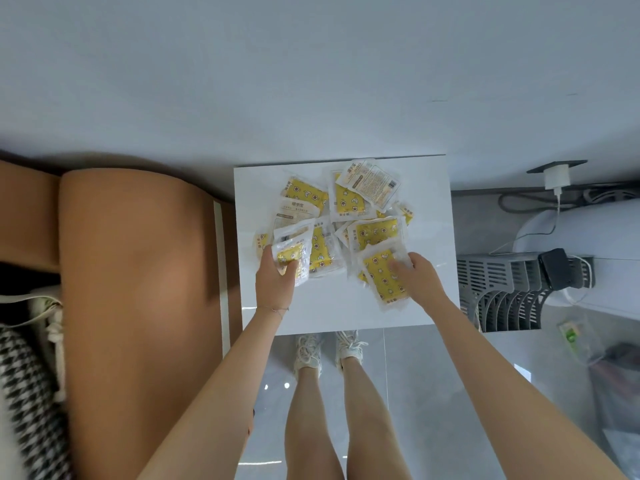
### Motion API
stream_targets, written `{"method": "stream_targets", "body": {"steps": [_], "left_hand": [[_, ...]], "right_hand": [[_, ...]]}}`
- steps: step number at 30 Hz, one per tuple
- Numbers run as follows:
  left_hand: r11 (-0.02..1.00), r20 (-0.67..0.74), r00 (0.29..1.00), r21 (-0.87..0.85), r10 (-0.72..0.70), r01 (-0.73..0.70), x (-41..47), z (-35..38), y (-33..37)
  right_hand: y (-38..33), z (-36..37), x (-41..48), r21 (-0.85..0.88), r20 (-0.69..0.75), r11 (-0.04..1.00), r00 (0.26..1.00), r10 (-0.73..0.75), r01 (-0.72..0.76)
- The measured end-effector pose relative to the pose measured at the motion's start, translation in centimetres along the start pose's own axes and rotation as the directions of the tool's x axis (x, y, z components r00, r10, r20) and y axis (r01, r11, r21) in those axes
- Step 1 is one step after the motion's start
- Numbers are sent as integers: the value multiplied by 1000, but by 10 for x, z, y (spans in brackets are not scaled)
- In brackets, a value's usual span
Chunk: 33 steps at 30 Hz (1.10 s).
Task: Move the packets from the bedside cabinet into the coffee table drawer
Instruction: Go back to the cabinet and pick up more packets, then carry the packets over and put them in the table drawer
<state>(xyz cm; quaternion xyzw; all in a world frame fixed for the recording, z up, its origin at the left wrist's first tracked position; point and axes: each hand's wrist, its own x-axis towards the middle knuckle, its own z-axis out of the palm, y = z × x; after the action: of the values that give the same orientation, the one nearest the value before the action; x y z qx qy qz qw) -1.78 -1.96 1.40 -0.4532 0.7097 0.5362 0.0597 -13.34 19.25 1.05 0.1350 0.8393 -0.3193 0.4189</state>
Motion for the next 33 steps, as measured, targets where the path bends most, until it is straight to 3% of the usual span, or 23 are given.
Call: {"method": "stream_targets", "body": {"steps": [3,6,11,18,26,33], "left_hand": [[973,41,992,-191,-122,128,-16,-13,9],[940,61,983,-288,-173,184,-38,-34,21],[895,58,992,-428,-113,127,-86,-72,46],[815,26,996,-573,-87,86,-156,-109,60],[668,-135,976,-744,-174,16,-231,-136,30],[542,-288,891,-838,-350,-58,-302,-166,-31]], "right_hand": [[-16,-2,-28,256,-12,967,1000,-11,14],[-35,-8,-64,498,2,867,1000,-30,25],[-66,-26,-125,614,-8,784,993,-117,97],[-95,-27,-190,566,-8,796,967,-255,215],[-113,-1,-236,390,260,867,866,-427,311],[-115,53,-283,250,455,893,768,-450,374]]}}
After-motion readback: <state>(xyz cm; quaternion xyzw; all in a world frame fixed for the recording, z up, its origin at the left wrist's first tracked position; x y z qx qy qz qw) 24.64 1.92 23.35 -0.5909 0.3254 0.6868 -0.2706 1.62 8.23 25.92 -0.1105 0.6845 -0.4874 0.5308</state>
